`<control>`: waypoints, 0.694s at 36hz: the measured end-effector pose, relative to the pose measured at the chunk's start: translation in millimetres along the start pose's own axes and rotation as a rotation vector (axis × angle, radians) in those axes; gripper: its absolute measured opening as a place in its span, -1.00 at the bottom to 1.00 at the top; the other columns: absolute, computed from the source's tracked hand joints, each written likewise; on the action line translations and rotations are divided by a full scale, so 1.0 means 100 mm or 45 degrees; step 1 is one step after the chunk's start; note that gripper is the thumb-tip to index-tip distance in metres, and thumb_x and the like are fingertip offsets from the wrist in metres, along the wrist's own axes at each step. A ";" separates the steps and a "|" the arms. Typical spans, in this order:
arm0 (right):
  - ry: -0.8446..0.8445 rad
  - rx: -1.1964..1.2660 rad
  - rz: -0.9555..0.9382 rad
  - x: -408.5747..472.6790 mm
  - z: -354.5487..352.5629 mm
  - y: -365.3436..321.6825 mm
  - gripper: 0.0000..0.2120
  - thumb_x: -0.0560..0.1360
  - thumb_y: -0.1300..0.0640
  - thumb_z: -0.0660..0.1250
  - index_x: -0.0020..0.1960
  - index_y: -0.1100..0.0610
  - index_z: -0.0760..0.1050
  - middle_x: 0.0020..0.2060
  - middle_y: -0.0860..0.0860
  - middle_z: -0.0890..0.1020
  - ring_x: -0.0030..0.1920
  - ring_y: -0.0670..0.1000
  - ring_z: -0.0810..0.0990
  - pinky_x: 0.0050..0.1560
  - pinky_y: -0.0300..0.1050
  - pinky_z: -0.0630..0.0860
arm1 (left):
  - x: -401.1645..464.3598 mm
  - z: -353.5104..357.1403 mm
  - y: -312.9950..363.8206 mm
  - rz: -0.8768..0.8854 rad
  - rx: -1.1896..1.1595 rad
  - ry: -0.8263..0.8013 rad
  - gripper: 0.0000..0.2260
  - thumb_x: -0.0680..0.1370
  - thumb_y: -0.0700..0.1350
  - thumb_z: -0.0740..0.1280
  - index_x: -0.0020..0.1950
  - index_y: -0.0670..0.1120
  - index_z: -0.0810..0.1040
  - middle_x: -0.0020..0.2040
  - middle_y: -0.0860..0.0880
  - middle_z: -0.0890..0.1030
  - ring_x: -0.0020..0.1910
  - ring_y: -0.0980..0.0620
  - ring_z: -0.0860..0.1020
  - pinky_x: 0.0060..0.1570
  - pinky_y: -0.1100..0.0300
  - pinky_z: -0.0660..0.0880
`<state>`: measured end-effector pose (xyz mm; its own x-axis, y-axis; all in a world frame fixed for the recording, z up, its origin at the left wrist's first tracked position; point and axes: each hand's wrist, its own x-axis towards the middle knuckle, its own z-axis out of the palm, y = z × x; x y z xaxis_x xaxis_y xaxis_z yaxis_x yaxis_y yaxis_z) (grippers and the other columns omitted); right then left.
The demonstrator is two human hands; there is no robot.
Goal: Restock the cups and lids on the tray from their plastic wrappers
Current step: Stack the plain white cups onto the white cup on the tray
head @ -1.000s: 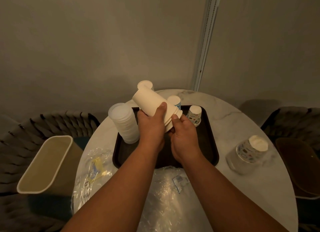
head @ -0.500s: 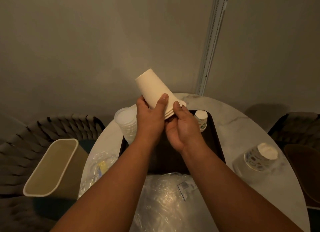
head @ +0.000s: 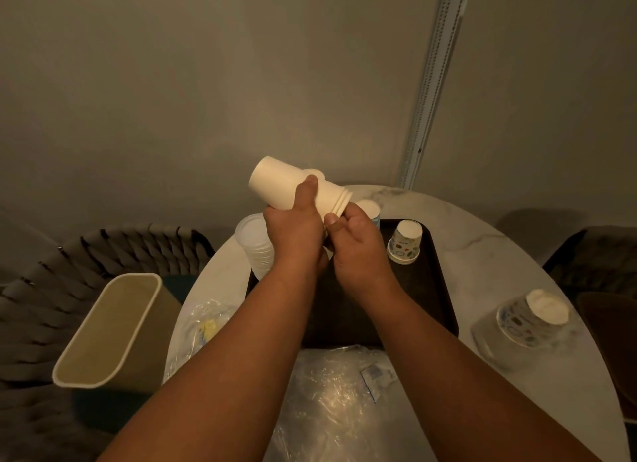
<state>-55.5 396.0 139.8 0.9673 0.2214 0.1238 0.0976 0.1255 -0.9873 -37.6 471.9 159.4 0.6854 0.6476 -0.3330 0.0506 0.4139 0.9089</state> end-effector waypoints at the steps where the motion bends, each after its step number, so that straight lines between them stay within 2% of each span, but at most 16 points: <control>1: -0.009 -0.051 -0.027 0.00 -0.01 -0.01 -0.76 0.65 0.19 0.18 0.28 0.04 0.46 0.10 -0.04 0.63 0.16 -0.08 0.60 0.24 -0.03 0.54 | 0.00 0.01 0.01 -0.003 -0.009 0.009 -0.49 0.43 0.09 0.48 0.24 -0.13 0.43 0.07 -0.12 0.65 -0.04 -0.10 0.67 0.00 -0.05 0.63; 4: -0.006 -0.161 -0.099 0.01 -0.03 -0.06 -0.77 0.64 0.17 0.20 0.27 0.02 0.45 0.05 -0.11 0.63 0.13 -0.13 0.61 0.19 -0.10 0.55 | -0.01 0.03 0.06 -0.017 -0.032 0.019 -0.46 0.33 0.15 0.48 0.17 -0.12 0.46 0.03 -0.12 0.67 -0.08 -0.10 0.68 0.00 -0.07 0.63; 7: -0.001 -0.232 -0.153 0.01 -0.07 -0.11 -0.80 0.64 0.20 0.20 0.22 0.00 0.45 -0.02 -0.19 0.62 0.05 -0.23 0.61 0.11 -0.23 0.54 | -0.02 0.06 0.08 -0.054 -0.035 0.009 -0.52 0.42 0.11 0.47 0.18 -0.14 0.47 0.02 -0.11 0.67 -0.10 -0.10 0.68 -0.04 -0.04 0.64; 10: 0.004 -0.325 -0.160 0.00 -0.10 -0.16 -0.78 0.63 0.20 0.21 0.26 0.05 0.46 -0.08 -0.25 0.61 0.00 -0.22 0.62 0.09 -0.15 0.59 | -0.03 0.08 0.08 -0.118 -0.064 0.003 -0.55 0.45 0.10 0.46 0.16 -0.18 0.51 0.00 -0.11 0.67 -0.12 -0.09 0.69 -0.10 0.03 0.65; 14: 0.000 -0.486 -0.208 -0.04 -0.14 -0.18 -0.74 0.62 0.19 0.23 0.30 0.15 0.47 -0.05 -0.06 0.66 -0.03 -0.10 0.64 0.04 0.05 0.60 | 0.02 0.11 0.07 -0.178 -0.112 0.006 -0.55 0.42 0.13 0.45 0.12 -0.19 0.57 -0.04 -0.12 0.69 -0.16 -0.11 0.69 -0.10 -0.03 0.65; 18: -0.002 -0.576 -0.254 -0.11 -0.18 -0.16 -0.73 0.61 0.18 0.23 0.29 0.17 0.47 -0.01 0.03 0.68 -0.05 -0.04 0.64 -0.01 0.05 0.60 | 0.09 0.13 0.08 -0.245 -0.168 0.019 -0.66 0.45 0.09 0.45 0.02 -0.13 0.53 -0.03 -0.13 0.67 -0.20 -0.11 0.68 -0.18 -0.02 0.65; 21: 0.004 -0.644 -0.288 -0.10 -0.19 -0.15 -0.78 0.61 0.16 0.24 0.22 0.19 0.48 -0.09 0.08 0.68 -0.12 0.03 0.65 -0.10 0.12 0.59 | 0.10 0.14 0.09 -0.291 -0.155 0.013 -0.69 0.46 0.09 0.45 -0.01 -0.11 0.50 -0.03 -0.13 0.67 -0.20 -0.12 0.68 -0.18 -0.03 0.65; 23: -0.003 -0.698 -0.308 -0.10 -0.22 -0.13 -0.79 0.60 0.16 0.24 0.19 0.21 0.48 -0.11 0.10 0.67 -0.16 0.04 0.63 -0.16 0.14 0.59 | 0.16 0.11 0.15 -0.337 -0.184 0.020 -0.69 0.46 0.10 0.44 0.01 -0.09 0.50 -0.04 -0.13 0.67 -0.18 -0.16 0.68 -0.15 -0.14 0.64; 25: 0.008 -0.710 -0.290 -0.15 -0.28 -0.10 -0.74 0.61 0.16 0.23 0.27 0.21 0.46 0.02 0.10 0.65 -0.06 -0.06 0.61 -0.08 0.06 0.62 | 0.29 0.02 0.26 -0.337 -0.203 0.086 -0.64 0.44 0.11 0.44 0.10 -0.07 0.50 -0.02 -0.11 0.67 -0.15 -0.17 0.67 -0.18 -0.18 0.63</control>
<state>-64.2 364.4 144.8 0.9088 0.2423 0.3398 0.4092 -0.3574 -0.8396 -15.0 499.6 173.8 0.6136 0.5429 -0.5734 0.1028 0.6651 0.7397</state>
